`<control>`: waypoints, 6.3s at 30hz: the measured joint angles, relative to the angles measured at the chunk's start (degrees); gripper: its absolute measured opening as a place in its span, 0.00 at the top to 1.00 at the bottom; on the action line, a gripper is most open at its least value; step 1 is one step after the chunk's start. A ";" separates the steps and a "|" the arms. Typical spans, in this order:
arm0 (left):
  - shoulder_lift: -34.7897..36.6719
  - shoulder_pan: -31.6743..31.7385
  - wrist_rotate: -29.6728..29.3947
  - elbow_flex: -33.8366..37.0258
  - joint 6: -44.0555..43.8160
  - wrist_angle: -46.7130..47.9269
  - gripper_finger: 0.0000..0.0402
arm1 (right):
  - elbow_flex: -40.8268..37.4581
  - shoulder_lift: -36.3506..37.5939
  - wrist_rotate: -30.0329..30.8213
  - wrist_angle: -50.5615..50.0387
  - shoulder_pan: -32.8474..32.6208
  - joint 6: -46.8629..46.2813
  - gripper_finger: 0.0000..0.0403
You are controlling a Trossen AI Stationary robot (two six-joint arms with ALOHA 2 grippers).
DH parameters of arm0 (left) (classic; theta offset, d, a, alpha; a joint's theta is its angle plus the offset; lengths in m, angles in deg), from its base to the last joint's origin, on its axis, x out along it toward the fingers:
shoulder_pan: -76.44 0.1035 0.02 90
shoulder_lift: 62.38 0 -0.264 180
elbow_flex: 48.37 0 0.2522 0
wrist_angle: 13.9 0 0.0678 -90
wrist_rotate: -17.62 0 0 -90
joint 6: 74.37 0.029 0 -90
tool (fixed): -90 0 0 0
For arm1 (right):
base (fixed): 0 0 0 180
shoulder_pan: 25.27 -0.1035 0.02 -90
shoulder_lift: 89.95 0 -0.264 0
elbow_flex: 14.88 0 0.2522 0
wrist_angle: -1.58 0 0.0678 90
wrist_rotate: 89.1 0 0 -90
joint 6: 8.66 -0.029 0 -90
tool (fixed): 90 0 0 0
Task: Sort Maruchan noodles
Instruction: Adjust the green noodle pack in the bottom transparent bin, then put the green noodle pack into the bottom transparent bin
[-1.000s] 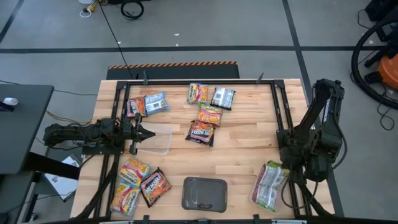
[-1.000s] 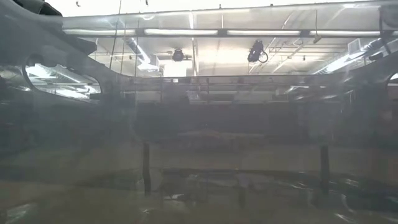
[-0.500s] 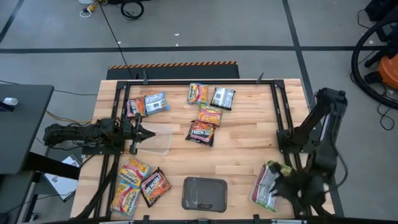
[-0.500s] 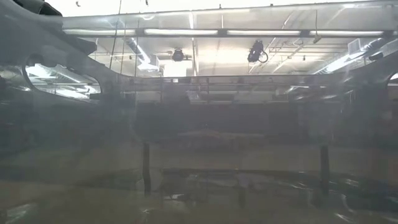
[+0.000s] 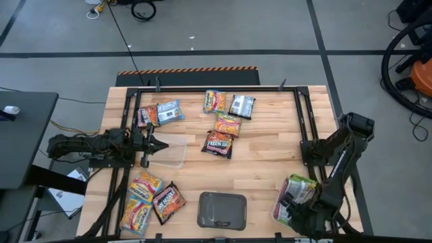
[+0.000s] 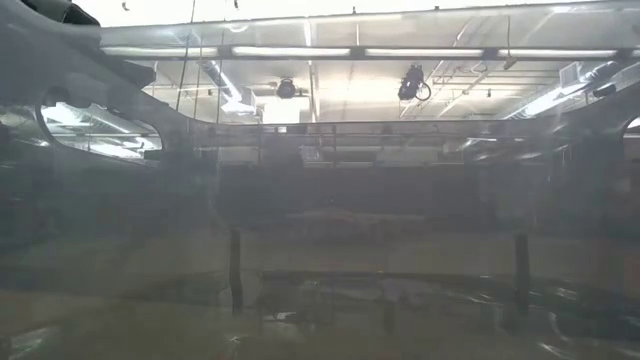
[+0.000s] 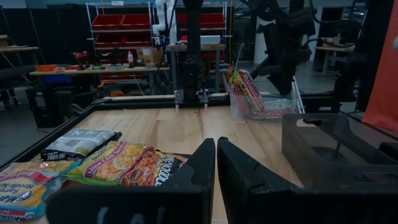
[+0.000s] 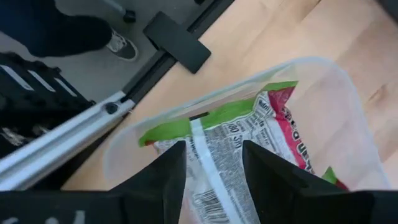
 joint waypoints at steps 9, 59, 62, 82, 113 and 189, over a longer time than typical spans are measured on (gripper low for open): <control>-0.02 0.00 0.00 0.00 0.00 0.00 0.94 | -0.01 -3.74 -1.39 0.58 1.66 7.05 0.59; -0.01 0.01 0.01 0.00 0.01 0.02 0.94 | -9.77 18.07 15.30 -4.95 -6.99 -20.43 0.97; -0.01 0.00 0.01 0.01 0.02 0.02 0.94 | -9.77 18.71 14.28 -5.80 -6.51 -22.38 0.92; 0.00 0.00 0.02 0.02 0.00 0.02 0.94 | -4.02 19.54 27.88 -11.11 18.53 -11.11 0.62; 0.00 0.00 0.02 0.00 0.00 -0.33 0.94 | -17.70 -10.46 30.06 43.86 64.53 29.28 0.44; -0.02 0.00 0.02 0.00 0.00 -0.37 0.94 | 31.71 -1.31 24.17 -38.82 -4.73 23.83 0.99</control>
